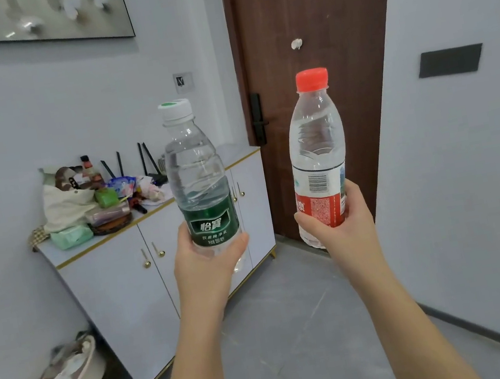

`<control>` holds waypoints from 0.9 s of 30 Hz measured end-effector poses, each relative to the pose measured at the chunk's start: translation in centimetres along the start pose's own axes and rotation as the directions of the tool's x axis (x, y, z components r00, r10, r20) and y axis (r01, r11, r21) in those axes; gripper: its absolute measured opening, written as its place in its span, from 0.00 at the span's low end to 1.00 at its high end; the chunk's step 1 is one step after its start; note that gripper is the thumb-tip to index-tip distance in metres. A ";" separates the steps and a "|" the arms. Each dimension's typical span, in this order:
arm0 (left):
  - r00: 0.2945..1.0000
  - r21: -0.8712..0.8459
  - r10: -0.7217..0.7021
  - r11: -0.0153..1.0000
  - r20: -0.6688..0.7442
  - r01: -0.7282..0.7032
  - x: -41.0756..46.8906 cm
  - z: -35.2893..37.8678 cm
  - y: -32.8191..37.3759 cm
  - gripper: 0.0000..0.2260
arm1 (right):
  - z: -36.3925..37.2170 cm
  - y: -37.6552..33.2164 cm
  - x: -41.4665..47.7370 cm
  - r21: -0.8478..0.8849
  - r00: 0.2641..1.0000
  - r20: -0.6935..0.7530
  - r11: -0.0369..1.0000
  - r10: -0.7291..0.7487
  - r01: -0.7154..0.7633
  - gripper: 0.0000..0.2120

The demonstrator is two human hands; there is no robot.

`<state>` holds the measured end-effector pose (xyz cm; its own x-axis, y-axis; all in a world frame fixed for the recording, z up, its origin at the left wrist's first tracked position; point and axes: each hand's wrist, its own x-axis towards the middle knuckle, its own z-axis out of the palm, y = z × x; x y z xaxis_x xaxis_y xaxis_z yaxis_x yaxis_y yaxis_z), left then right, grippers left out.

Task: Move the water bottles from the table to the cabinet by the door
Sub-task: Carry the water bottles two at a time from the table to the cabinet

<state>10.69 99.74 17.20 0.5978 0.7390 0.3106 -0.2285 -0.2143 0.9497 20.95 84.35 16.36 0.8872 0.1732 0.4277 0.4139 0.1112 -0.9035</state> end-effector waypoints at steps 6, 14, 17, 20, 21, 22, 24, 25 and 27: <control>1.000 -0.006 -0.013 1.000 -0.005 0.013 6.5 1.8 -2.7 0.24 | 2.4 3.3 5.2 -0.025 1.000 -0.010 1.000 -0.004 0.003 0.30; 0.999 -0.028 -0.012 1.000 -0.049 0.011 15.7 7.9 -6.5 0.25 | 3.9 9.1 16.4 -0.023 0.999 0.038 1.000 -0.011 0.012 0.32; 0.997 -0.029 0.003 1.000 -0.073 -0.005 19.8 11.2 -7.1 0.25 | 4.4 10.7 22.0 -0.029 0.997 0.070 0.999 -0.033 0.035 0.33; 0.994 -0.037 0.007 0.999 -0.105 -0.011 24.0 14.5 -8.0 0.26 | 4.8 12.2 27.4 -0.025 0.993 0.103 0.998 -0.057 0.060 0.32; 0.993 -0.041 0.011 0.999 -0.116 -0.016 25.3 15.6 -8.4 0.26 | 4.8 12.8 29.1 -0.027 0.991 0.115 0.997 -0.062 0.066 0.32; 0.992 -0.043 0.013 0.999 -0.128 -0.019 26.5 16.6 -8.8 0.27 | 4.9 13.5 30.7 -0.030 0.990 0.125 0.997 -0.063 0.068 0.32; 0.988 -0.037 0.014 0.999 -0.151 -0.020 28.8 18.6 -9.7 0.26 | 4.9 14.8 33.6 -0.027 0.988 0.141 0.997 -0.068 0.072 0.32; 0.987 -0.033 0.014 0.999 -0.158 -0.019 29.8 19.4 -10.2 0.26 | 5.0 15.5 34.9 -0.027 0.986 0.150 0.997 -0.067 0.072 0.32; 0.986 -0.031 0.012 0.999 -0.164 -0.018 31.9 21.0 -11.1 0.26 | 5.1 16.8 37.2 -0.023 0.985 0.164 0.998 -0.060 0.065 0.31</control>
<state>48.42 112.26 17.41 0.4611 0.8309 0.3114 -0.2626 -0.2075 0.9423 59.84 97.69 17.24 0.8152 0.3240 0.4800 0.4751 0.0997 -0.8743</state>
